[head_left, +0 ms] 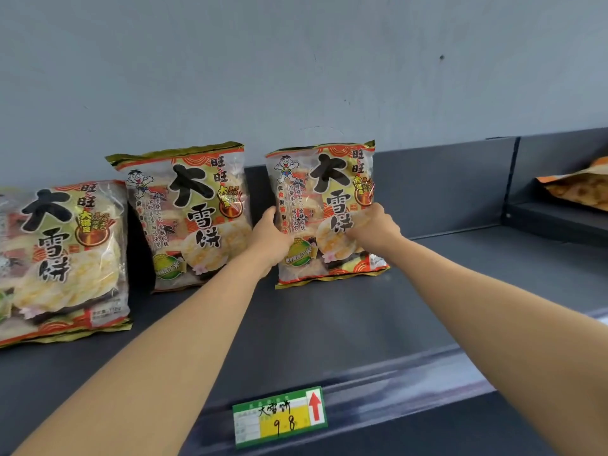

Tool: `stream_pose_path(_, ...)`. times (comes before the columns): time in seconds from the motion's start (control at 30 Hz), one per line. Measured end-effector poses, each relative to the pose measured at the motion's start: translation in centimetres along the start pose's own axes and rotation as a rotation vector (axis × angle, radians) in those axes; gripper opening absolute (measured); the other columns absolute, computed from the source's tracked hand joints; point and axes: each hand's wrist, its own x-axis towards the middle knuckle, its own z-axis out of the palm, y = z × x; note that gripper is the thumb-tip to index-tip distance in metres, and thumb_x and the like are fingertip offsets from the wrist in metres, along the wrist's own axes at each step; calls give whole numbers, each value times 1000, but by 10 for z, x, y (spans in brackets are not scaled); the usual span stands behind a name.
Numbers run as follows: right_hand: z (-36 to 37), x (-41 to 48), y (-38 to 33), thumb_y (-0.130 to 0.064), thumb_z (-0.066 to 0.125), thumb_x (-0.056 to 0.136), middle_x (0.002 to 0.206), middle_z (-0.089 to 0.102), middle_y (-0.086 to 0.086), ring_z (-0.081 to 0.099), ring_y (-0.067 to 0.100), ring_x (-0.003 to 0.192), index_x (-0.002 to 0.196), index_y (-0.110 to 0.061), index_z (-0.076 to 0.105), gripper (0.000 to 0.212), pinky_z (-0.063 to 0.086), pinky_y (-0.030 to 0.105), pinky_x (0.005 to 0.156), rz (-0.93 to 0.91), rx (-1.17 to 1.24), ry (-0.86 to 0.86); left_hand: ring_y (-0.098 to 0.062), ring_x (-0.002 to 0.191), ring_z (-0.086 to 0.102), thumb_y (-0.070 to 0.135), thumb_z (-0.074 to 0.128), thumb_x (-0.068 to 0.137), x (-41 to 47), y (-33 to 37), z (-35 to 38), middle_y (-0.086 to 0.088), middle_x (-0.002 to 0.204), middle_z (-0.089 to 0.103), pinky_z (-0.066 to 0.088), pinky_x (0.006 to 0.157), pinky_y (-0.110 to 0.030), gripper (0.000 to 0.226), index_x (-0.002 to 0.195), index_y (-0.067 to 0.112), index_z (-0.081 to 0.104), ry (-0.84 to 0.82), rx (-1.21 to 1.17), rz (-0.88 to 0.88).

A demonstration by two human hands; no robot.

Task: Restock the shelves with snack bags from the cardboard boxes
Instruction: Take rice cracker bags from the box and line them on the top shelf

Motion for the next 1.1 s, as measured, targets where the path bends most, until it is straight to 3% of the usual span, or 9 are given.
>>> stream_pose_path(0.13,4,0,4,-31,64,86,142,38,17,40,38,128,148,-11,18,79,40,48,104,-31,-18,-2,-29,116,57,2,61,88,-3,0,0,-12,132,54,52,95,-46,67,146,15,30,6,51,-17)
stream_pose_path(0.33,-17,-18,14,-26,56,91,144,36,16,31,36,134,145,-9,26,64,34,45,105,-180,-101,63,-27,115,53,10,58,92,-36,32,3,-11,133,46,48,96,-35,50,138,11,38,120,334,113)
stream_pose_path(0.47,-45,-41,30,-20,54,90,142,43,14,36,32,133,142,-7,36,56,36,40,104,-269,-173,106,-22,124,48,6,53,93,-76,69,26,-6,137,47,42,100,-30,46,138,12,42,7,340,321)
stream_pose_path(0.67,-113,-95,93,-22,53,92,135,52,9,41,28,128,135,-12,49,45,35,37,105,-275,-361,243,-20,110,54,8,52,92,-148,117,97,-7,124,56,37,87,-21,37,129,12,53,-246,267,631)
stream_pose_path(0.77,-156,-136,144,-20,52,92,129,55,7,44,27,124,128,-14,55,37,35,37,102,-187,-446,335,-19,111,54,7,49,93,-195,130,145,-6,125,55,37,86,-19,38,130,12,53,-450,191,740)
stream_pose_path(0.9,-206,-195,222,-19,54,91,129,58,10,50,29,120,127,-10,57,38,39,34,97,54,-533,395,-25,105,57,7,50,92,-253,136,212,-9,117,61,46,91,-34,32,123,9,57,-703,147,760)
stream_pose_path(1.1,-257,-243,348,-20,56,90,125,62,15,57,32,115,121,-6,61,34,46,38,95,353,-592,167,-20,93,54,10,52,92,-316,125,314,-9,113,61,44,81,-29,31,123,7,55,-952,229,610)
